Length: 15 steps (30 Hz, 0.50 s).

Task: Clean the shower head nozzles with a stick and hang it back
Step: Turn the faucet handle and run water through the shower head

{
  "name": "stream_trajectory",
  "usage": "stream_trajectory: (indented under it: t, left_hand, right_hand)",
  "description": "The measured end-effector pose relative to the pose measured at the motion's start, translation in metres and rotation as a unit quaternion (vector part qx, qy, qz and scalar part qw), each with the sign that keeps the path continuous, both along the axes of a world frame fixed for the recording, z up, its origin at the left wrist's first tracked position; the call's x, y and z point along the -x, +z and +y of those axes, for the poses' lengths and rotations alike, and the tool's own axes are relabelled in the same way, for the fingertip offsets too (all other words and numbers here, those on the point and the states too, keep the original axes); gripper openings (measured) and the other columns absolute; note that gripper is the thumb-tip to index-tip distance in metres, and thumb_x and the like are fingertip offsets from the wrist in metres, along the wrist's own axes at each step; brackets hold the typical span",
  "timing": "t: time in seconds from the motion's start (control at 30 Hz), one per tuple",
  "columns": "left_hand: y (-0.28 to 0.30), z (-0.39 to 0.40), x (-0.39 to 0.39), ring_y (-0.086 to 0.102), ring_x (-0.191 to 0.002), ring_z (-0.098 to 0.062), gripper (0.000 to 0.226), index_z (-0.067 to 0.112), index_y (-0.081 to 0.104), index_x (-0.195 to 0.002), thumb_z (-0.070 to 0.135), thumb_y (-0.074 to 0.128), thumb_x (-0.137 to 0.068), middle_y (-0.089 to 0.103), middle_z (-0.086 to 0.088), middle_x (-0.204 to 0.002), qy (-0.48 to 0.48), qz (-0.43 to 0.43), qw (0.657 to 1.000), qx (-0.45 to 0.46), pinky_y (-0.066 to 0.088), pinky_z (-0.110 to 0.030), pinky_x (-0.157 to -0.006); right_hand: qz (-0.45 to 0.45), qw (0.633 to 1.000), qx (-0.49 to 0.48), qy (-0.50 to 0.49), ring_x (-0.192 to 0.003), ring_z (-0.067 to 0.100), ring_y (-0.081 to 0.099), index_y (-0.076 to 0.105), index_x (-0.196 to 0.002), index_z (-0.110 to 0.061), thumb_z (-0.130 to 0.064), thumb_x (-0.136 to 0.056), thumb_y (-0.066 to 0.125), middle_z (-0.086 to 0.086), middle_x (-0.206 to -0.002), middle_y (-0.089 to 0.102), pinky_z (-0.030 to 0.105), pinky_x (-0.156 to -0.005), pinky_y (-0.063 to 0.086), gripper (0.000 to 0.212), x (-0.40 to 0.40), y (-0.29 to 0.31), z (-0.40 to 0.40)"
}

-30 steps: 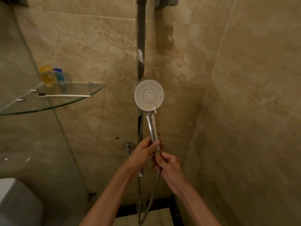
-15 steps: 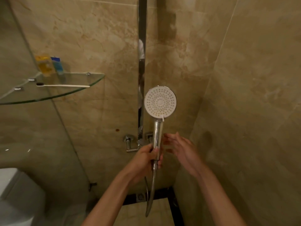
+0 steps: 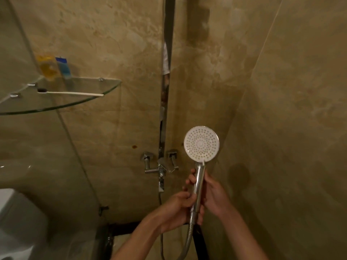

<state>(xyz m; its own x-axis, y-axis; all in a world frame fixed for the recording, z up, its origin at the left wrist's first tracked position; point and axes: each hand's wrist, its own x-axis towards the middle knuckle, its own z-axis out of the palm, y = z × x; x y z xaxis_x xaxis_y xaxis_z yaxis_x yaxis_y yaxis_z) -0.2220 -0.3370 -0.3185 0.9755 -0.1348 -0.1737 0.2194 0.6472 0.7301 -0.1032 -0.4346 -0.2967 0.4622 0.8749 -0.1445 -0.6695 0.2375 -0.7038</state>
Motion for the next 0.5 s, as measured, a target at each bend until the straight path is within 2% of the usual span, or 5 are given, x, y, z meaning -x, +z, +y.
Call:
stream_trajectory:
  t: [0.1,0.27,0.37,0.43,0.5]
  left_hand:
    - [-0.010,0.013,0.003,0.072,-0.087,-0.030,0.030,0.005,0.071,-0.097,0.032,0.059,-0.096,0.072,-0.020,-0.094,-0.013,0.056,0.995,-0.084,0.053,-0.043,-0.091]
    - [-0.034,0.051,-0.002,0.073,-0.083,-0.021,0.038,0.002,0.069,-0.108,0.037,0.055,-0.099,0.076,-0.009,-0.090,0.058,0.170,0.959,-0.219,0.057,-0.029,-0.072]
    - [-0.050,0.080,-0.018,0.069,-0.070,-0.018,0.024,0.002,0.067,-0.097,0.021,0.053,-0.100,0.073,-0.008,-0.084,0.143,0.229,0.941,-0.205,0.055,-0.027,-0.060]
    - [-0.059,0.098,-0.034,0.065,-0.071,-0.020,0.015,0.002,0.065,-0.097,0.013,0.054,-0.097,0.069,-0.012,-0.087,0.180,0.258,0.929,-0.193,0.054,-0.030,-0.063]
    - [-0.066,0.114,-0.051,0.065,-0.074,-0.022,0.015,0.003,0.064,-0.099,0.012,0.053,-0.098,0.069,-0.014,-0.090,0.203,0.278,0.918,-0.197,0.053,-0.032,-0.070]
  right_hand:
    - [0.014,0.999,-0.002,-0.029,-0.088,0.028,0.063,0.059,-0.107,-0.002,-0.027,-0.099,0.045,0.012,-0.088,0.058,0.048,-0.092,0.047,0.029,-0.002,-0.008,-0.006]
    - [0.030,0.995,0.041,-0.090,-0.078,0.026,0.061,0.060,-0.104,-0.006,-0.022,-0.097,0.049,0.013,-0.090,0.062,0.052,-0.083,0.052,0.021,-0.011,-0.015,-0.015]
    - [0.025,0.986,0.103,-0.132,-0.074,0.027,0.065,0.059,-0.108,-0.007,-0.021,-0.090,0.056,0.016,-0.092,0.067,0.049,-0.076,0.052,0.023,-0.017,-0.023,-0.021]
    - [0.016,0.979,0.137,-0.151,-0.073,0.028,0.068,0.057,-0.113,-0.006,-0.019,-0.090,0.057,0.020,-0.095,0.072,0.045,-0.070,0.057,0.027,-0.019,-0.031,-0.026]
    - [0.024,0.972,0.155,-0.177,-0.066,0.025,0.069,0.058,-0.111,-0.005,-0.016,-0.087,0.058,0.018,-0.085,0.072,0.038,-0.060,0.059,0.027,-0.021,-0.041,-0.032]
